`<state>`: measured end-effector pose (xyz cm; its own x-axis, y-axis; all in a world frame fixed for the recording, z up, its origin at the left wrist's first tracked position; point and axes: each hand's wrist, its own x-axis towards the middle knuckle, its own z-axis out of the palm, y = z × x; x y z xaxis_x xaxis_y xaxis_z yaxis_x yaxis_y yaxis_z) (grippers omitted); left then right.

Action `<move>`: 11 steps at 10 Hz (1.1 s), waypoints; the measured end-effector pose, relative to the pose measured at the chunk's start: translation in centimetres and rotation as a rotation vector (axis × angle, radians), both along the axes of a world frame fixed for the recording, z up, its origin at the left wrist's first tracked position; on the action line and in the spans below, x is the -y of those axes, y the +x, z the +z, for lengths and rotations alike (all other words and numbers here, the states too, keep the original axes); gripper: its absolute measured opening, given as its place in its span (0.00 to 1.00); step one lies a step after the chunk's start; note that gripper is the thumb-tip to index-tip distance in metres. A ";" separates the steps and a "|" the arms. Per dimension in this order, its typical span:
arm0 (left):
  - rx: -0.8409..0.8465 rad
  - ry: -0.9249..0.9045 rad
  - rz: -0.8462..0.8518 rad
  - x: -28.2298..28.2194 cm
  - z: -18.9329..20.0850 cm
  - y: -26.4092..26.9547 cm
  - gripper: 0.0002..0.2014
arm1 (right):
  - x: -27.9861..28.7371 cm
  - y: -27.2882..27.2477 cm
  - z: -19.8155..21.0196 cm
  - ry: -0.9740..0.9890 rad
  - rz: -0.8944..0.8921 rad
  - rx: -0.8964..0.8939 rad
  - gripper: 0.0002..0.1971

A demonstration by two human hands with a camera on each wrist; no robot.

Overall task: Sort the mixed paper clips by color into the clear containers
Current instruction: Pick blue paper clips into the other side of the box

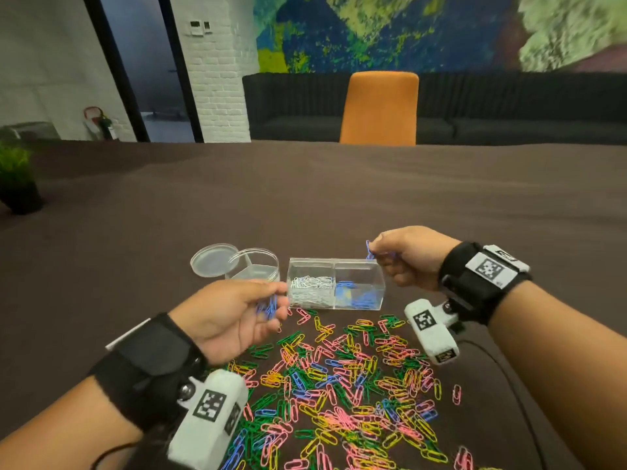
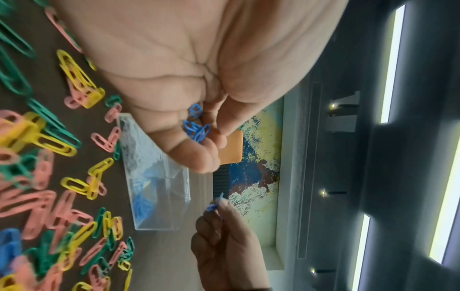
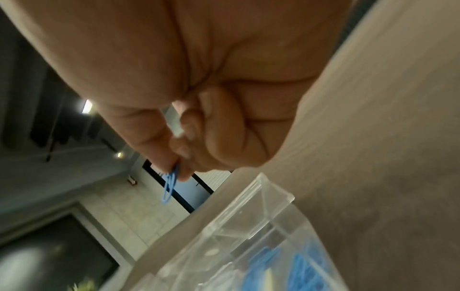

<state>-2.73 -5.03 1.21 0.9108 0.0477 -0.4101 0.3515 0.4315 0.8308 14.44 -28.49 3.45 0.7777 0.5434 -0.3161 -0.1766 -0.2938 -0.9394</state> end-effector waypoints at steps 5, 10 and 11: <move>0.017 0.293 -0.012 8.3 2.6 11.7 0.23 | -3.9 0.9 1.3 -0.814 0.247 0.660 0.14; 0.229 1.560 -0.698 -0.7 1.6 1.2 0.04 | -3.1 -10.6 -1.2 -0.833 0.721 0.926 0.12; 0.108 1.652 -0.905 -0.6 0.2 -1.6 0.05 | -4.3 -11.9 -3.1 -0.845 0.784 0.939 0.08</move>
